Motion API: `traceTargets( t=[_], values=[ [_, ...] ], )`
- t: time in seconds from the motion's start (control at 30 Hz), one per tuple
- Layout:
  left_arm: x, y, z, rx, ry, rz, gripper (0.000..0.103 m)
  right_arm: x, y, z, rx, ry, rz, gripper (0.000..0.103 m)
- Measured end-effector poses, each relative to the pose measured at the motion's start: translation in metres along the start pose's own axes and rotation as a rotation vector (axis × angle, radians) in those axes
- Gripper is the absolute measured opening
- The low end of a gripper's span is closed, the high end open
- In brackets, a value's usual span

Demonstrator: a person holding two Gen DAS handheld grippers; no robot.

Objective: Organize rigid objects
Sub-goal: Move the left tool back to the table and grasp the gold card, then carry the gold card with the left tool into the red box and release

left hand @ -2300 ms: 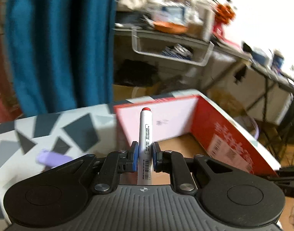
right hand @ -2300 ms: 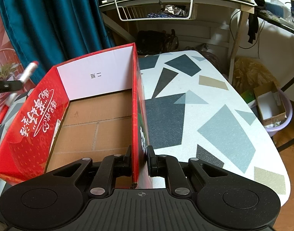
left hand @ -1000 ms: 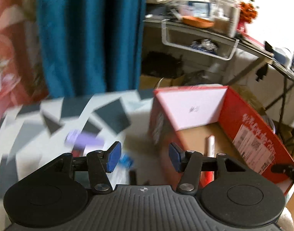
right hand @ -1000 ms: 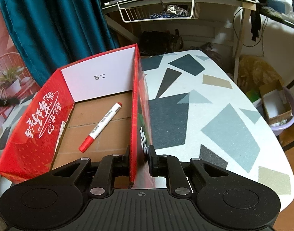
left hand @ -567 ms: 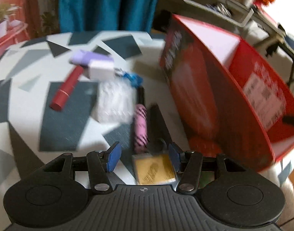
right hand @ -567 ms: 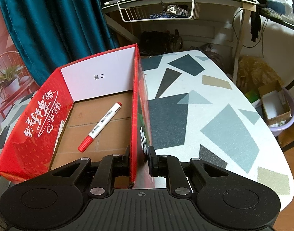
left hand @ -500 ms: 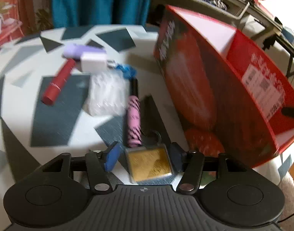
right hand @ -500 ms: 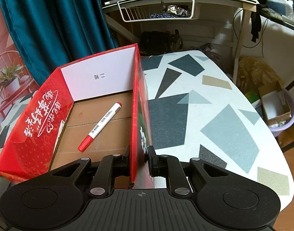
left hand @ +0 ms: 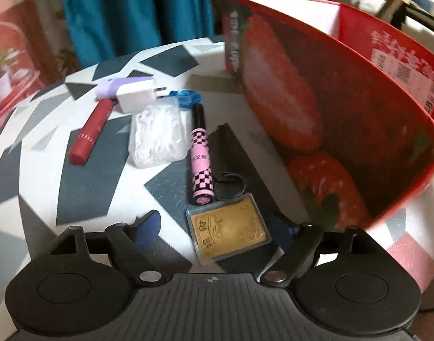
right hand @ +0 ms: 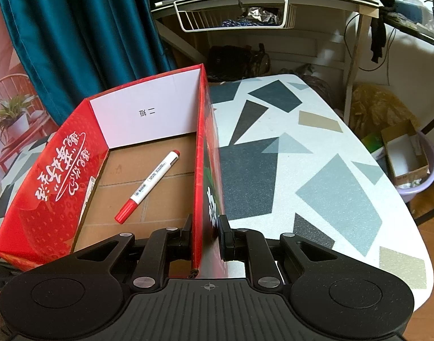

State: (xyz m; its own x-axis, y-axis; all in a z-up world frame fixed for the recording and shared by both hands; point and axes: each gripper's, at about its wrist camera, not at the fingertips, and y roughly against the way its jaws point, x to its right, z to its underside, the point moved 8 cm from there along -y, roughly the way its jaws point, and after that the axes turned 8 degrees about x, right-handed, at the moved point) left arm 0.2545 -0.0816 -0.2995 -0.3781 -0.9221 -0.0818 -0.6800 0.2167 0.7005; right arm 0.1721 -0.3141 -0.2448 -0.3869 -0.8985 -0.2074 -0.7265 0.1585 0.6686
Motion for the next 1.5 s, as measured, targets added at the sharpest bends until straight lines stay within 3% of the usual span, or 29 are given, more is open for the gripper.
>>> traceTargets(
  t=[0.3, 0.4, 0.47, 0.5, 0.93, 1.1, 1.2, 1.23, 1.37, 1.5],
  values=[
    [-0.012, 0.004, 0.004, -0.005, 0.056, 0.013, 0.080, -0.001, 0.000, 0.001, -0.002, 0.006, 0.002, 0.014],
    [-0.015, 0.005, 0.005, 0.006, 0.057, 0.012, 0.073, -0.001, 0.000, 0.001, -0.001, 0.005, 0.002, 0.014],
    [-0.017, 0.007, 0.005, 0.015, 0.058, 0.012, 0.060, -0.002, 0.000, 0.001, -0.001, 0.007, 0.003, 0.014],
    [-0.018, 0.007, 0.004, 0.019, 0.060, 0.008, 0.059, -0.001, 0.000, 0.001, -0.002, 0.007, 0.003, 0.014],
    [-0.027, 0.007, 0.002, -0.012, 0.111, -0.048, 0.062, -0.002, 0.001, 0.001, -0.004, 0.013, 0.006, 0.014],
    [-0.030, 0.007, 0.002, -0.043, 0.158, -0.100, 0.071, -0.002, 0.001, 0.001, -0.003, 0.013, 0.006, 0.015],
    [-0.029, 0.009, 0.001, -0.039, 0.152, -0.100, 0.065, -0.001, 0.001, 0.001, -0.004, 0.012, 0.005, 0.015],
    [-0.027, 0.010, 0.001, -0.032, 0.150, -0.084, 0.058, -0.001, 0.001, 0.001, -0.004, 0.012, 0.005, 0.015],
    [-0.023, 0.012, 0.001, -0.014, 0.118, -0.088, 0.058, -0.002, 0.001, 0.001, -0.004, 0.014, 0.007, 0.015],
    [-0.027, 0.014, 0.004, -0.002, 0.155, -0.060, 0.058, -0.002, 0.002, 0.000, -0.004, 0.010, 0.004, 0.015]
  ],
)
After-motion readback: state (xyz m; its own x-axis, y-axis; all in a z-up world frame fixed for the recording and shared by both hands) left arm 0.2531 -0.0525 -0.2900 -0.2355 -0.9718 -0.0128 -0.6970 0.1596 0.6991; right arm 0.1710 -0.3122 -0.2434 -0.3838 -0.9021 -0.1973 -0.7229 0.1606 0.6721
